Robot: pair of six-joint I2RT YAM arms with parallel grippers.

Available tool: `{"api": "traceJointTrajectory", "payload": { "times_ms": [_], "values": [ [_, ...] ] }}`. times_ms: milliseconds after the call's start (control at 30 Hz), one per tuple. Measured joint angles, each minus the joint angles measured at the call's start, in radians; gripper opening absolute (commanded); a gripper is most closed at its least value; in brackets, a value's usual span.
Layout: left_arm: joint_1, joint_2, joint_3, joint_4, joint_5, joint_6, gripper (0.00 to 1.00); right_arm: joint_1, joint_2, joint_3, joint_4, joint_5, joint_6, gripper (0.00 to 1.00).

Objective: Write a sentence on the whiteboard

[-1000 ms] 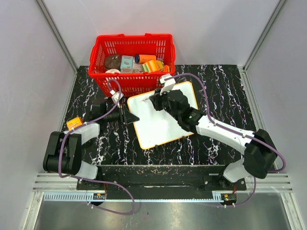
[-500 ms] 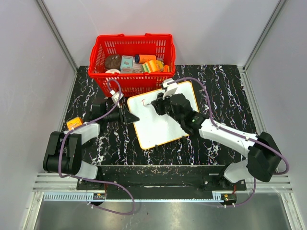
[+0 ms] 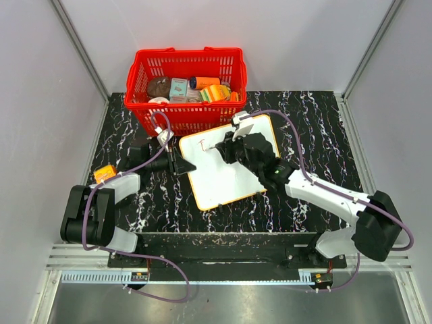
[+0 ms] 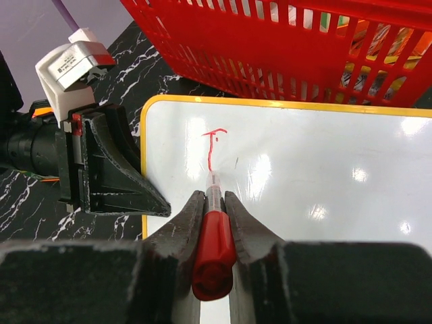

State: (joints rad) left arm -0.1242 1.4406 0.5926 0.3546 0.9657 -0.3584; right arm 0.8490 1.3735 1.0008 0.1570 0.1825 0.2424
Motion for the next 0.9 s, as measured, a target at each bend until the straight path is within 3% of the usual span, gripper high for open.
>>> {"api": "traceJointTrajectory", "payload": {
  "times_ms": [900],
  "values": [
    [-0.001,0.0,0.0,0.0,-0.001,0.0,0.0,-0.001,0.038,0.05,-0.028,0.089,-0.006,0.0]
  ]
}}
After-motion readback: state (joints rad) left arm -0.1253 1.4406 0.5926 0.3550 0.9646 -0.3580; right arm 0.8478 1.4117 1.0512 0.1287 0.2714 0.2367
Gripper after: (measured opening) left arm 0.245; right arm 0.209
